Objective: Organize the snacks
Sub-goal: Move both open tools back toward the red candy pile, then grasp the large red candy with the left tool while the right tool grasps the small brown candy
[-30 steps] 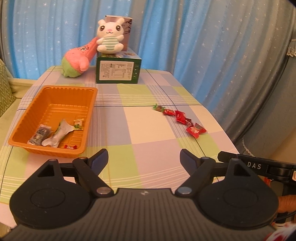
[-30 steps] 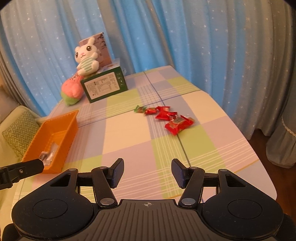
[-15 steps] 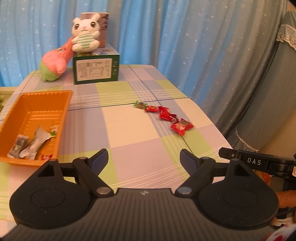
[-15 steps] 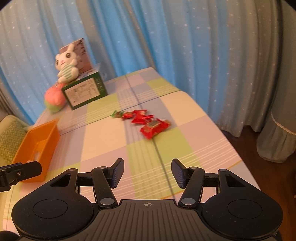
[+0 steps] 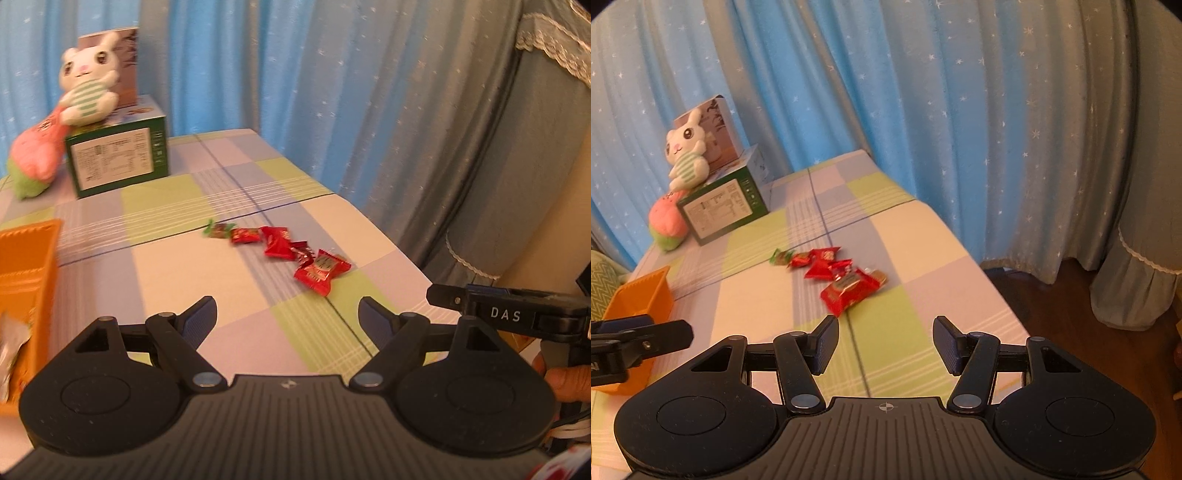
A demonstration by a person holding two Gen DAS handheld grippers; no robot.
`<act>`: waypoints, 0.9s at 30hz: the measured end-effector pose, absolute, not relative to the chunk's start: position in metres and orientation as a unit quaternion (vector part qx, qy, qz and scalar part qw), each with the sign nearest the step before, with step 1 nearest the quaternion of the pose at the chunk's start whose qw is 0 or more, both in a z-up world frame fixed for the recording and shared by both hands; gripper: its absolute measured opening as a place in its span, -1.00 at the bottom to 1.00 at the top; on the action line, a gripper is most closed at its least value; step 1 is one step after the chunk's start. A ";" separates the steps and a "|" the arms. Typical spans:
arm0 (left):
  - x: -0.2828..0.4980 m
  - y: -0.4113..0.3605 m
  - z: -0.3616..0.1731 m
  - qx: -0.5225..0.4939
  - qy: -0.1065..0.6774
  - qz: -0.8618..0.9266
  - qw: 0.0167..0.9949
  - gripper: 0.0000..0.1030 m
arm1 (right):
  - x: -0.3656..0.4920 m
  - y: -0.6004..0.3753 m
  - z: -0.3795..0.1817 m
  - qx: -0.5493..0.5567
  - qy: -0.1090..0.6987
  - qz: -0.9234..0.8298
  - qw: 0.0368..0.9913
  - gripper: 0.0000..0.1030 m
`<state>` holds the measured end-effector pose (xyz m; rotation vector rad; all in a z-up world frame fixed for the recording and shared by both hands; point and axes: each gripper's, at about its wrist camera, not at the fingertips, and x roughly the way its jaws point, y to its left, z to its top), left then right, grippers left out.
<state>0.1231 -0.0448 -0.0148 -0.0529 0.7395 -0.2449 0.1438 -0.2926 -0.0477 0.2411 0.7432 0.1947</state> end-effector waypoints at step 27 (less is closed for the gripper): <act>0.252 -0.116 -0.114 0.075 0.365 -0.229 0.899 -0.13 | 0.234 -0.313 -0.117 0.130 0.377 0.079 0.914 0.10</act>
